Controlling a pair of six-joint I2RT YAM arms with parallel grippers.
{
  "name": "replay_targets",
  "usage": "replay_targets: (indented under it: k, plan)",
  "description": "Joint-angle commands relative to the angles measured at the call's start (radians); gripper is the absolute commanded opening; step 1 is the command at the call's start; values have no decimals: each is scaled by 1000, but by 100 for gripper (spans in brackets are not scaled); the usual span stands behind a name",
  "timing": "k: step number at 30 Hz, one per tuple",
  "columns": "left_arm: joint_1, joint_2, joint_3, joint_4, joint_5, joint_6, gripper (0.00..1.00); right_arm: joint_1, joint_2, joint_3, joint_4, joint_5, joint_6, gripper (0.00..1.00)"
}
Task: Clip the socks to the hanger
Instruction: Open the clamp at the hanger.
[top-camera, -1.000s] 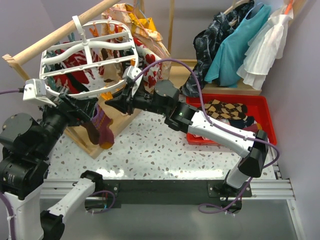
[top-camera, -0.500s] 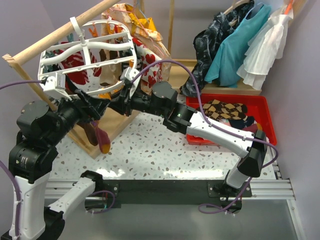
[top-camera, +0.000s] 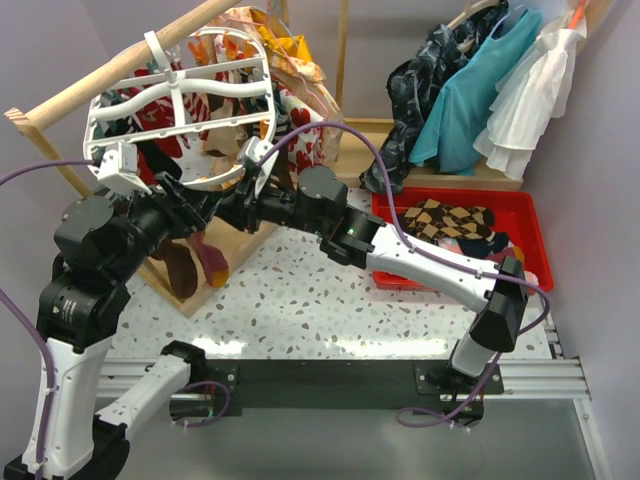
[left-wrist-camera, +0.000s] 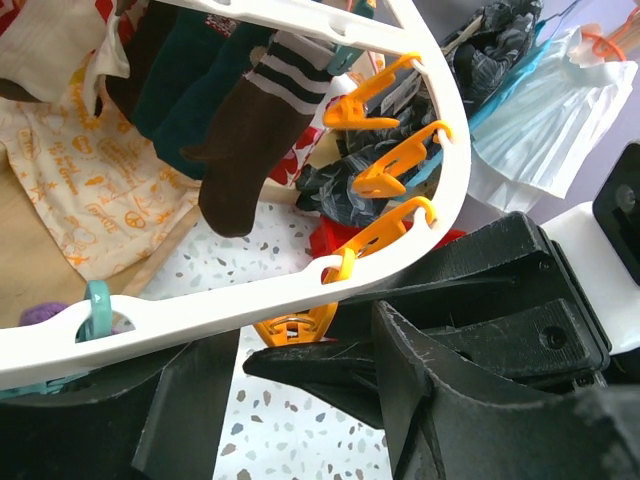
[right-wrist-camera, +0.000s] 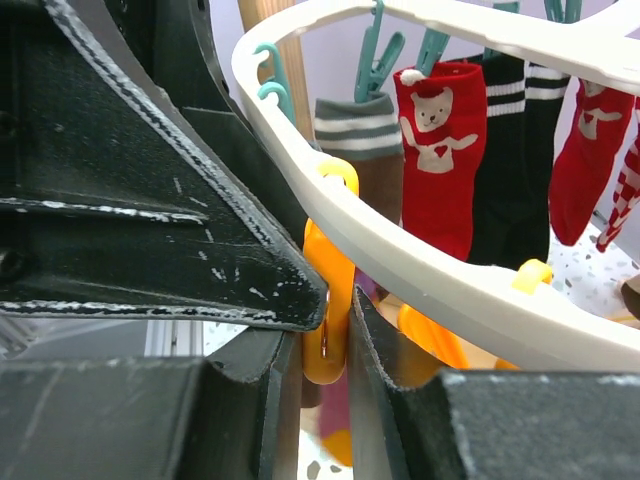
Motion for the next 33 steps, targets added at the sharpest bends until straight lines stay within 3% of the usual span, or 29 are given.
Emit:
replay_targets:
  k: [1, 4, 12, 16, 20, 29, 33]
  plan:
    - [-2, 29, -21, 180, -20, -18, 57, 45, -9, -8, 32, -72, 15, 0]
    - [-2, 40, -29, 188, -25, -18, 54, 50, -9, -5, 32, -72, 13, 0]
    - [-2, 41, -43, 205, -60, 9, 35, 55, -15, -26, 17, -71, 7, 0]
    - [-2, 37, -52, 208, -66, 32, 20, 53, -61, -72, -1, -20, 4, 22]
    - [-2, 31, -63, 206, -66, 55, 10, 53, -138, -128, -137, 110, -36, 49]
    - [-2, 15, -101, 209, -71, 59, 9, -2, -383, -292, -515, 458, -105, 65]
    - [-2, 6, -116, 208, -74, 56, 9, -166, -497, -384, -644, 527, -70, 66]
